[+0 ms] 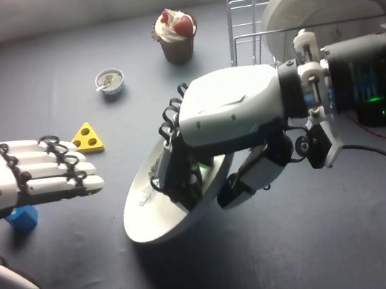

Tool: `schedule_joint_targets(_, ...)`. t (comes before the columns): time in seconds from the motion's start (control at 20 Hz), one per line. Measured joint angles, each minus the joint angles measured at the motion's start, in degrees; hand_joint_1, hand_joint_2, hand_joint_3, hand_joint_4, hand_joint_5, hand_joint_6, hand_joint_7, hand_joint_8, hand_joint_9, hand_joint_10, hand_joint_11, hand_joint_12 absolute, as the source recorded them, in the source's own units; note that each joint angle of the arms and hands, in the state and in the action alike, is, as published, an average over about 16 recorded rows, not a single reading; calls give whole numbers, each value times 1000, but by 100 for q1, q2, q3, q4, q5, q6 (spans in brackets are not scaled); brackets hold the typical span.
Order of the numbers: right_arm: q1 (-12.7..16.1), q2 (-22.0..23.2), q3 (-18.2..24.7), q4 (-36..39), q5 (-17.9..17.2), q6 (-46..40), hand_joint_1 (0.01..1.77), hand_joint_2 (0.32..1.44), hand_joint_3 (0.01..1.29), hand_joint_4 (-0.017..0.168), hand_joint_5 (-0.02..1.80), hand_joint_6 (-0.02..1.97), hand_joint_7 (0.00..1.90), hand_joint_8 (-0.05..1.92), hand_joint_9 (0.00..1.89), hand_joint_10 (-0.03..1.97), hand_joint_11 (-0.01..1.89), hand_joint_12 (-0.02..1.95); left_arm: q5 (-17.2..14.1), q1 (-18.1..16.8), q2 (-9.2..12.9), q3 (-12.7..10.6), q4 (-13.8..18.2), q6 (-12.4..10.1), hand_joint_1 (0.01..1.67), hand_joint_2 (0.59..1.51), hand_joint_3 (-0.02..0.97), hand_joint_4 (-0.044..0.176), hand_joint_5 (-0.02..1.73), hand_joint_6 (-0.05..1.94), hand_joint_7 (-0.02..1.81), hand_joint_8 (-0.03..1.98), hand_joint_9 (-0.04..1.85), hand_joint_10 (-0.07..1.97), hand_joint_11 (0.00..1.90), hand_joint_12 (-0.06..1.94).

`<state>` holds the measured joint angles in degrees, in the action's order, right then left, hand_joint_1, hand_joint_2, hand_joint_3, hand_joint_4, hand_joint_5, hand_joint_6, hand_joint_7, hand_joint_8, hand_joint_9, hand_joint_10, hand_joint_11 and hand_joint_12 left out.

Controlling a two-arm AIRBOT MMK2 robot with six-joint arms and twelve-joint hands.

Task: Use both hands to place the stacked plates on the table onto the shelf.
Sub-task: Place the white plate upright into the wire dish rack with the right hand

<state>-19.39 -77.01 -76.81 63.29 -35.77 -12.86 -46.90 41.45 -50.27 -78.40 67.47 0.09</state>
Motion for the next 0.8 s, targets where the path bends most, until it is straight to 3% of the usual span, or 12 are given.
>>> schedule_joint_targets(0.3,247,224,154,-128,88,-286,1474,925,13,-8,976,870,1119,513,1149,515,969,1317,-79,-71,409,80,-81,-1,106,912,4,0,16,9,20,7,19,5,21,11)
schedule_joint_targets(0.8,573,651,328,-383,222,-897,1479,944,13,-8,954,837,1067,636,1176,648,962,1358,-222,-171,1005,422,142,-3,120,911,4,2,23,8,28,6,32,4,29,11)
